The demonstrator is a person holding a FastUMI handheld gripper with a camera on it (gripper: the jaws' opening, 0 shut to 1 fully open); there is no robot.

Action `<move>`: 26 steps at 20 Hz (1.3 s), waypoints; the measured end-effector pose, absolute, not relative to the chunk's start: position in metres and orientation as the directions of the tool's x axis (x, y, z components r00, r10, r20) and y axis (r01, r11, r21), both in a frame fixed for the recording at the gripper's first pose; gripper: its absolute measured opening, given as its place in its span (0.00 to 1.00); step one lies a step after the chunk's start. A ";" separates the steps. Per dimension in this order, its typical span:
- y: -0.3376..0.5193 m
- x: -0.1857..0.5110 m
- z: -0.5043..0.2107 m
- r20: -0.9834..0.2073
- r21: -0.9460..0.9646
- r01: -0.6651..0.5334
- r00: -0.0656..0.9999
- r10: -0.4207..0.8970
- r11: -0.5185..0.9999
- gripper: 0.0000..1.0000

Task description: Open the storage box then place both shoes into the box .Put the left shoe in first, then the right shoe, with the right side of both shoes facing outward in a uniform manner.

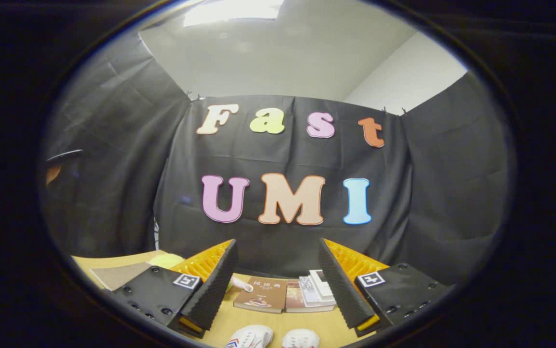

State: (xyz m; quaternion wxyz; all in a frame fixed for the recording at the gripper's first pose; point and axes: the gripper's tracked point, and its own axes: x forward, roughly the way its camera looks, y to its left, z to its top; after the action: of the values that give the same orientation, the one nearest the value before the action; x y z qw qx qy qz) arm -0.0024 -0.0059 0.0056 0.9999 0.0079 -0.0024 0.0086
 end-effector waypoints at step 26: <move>0.053 -0.034 -0.103 -0.233 0.624 -0.172 0.890 0.392 0.762 0.99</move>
State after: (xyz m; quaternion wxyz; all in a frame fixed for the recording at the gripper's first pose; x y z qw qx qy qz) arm -0.0337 0.0532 -0.1026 0.9216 0.3091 0.1779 0.1530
